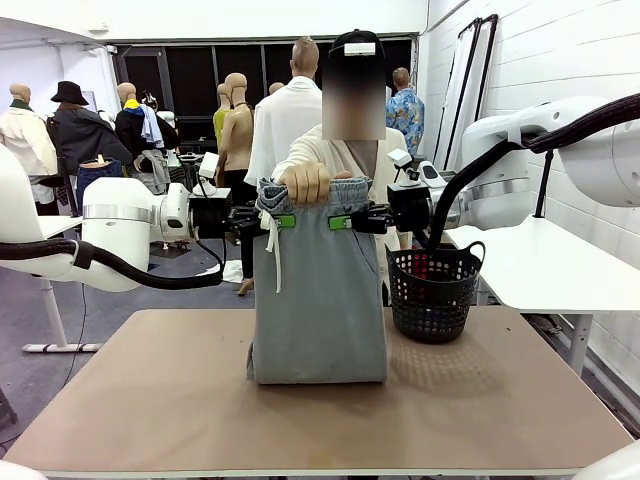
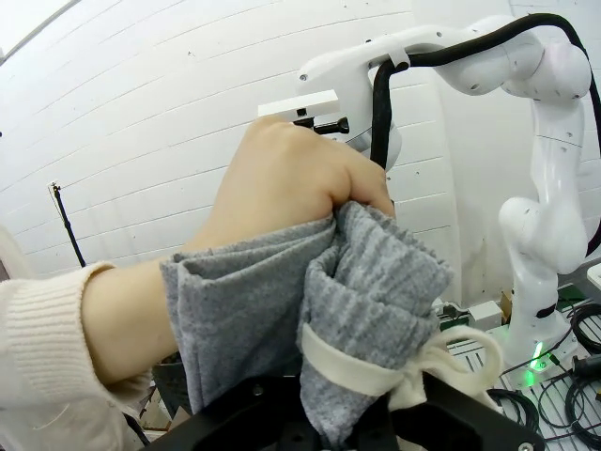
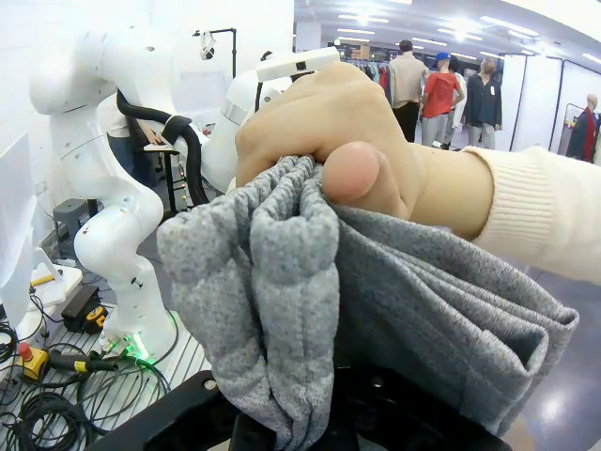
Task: Fold the training pants.
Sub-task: Release the ends of the Training pants and then grab the overlapped ends.
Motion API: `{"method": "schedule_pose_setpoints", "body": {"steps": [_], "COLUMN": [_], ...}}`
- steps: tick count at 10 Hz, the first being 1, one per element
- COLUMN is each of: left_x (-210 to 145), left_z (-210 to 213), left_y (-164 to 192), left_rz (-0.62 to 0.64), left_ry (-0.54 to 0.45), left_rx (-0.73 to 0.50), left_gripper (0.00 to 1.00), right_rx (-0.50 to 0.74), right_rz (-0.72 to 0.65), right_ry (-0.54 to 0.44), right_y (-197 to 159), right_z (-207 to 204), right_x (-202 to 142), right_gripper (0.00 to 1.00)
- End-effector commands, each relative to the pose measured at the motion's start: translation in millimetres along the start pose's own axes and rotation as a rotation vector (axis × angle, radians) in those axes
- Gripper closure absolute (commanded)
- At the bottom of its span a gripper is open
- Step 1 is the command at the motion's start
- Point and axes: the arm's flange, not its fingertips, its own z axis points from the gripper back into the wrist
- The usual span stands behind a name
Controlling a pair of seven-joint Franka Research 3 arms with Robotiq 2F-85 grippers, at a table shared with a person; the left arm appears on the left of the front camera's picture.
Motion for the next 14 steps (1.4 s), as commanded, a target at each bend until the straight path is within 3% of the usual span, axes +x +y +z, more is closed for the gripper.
{"method": "schedule_pose_setpoints", "body": {"steps": [1,8,9,10,14], "left_x": [1.4,1.6,2.2,2.6,3.1], "left_z": [1.0,2.1,3.1,4.1,5.7], "left_y": [-0.8,-4.1,-5.7,-6.9,-9.2], "left_rz": [-0.014,0.02,0.029,0.037,0.048], "left_ry": [-0.001,-0.003,0.002,0.001,0.002], "left_rx": [0.002,-0.017,-0.032,-0.04,-0.053], "left_gripper": [1.0,1.0,0.92,0.75,0.01], "right_rx": [0.001,0.002,0.003,0.003,0.013], "right_rz": [0.0,-0.01,-0.017,-0.026,-0.044], "right_ry": [-0.007,-0.001,0.002,0.005,0.004], "right_y": [0.4,0.5,0.9,1.2,3.4], "right_z": [-1.8,0.2,0.1,0.4,1.4], "right_x": [1.0,0.1,-0.2,-0.6,-1.2], "right_gripper": [1.0,1.0,0.95,0.85,0.29]}}
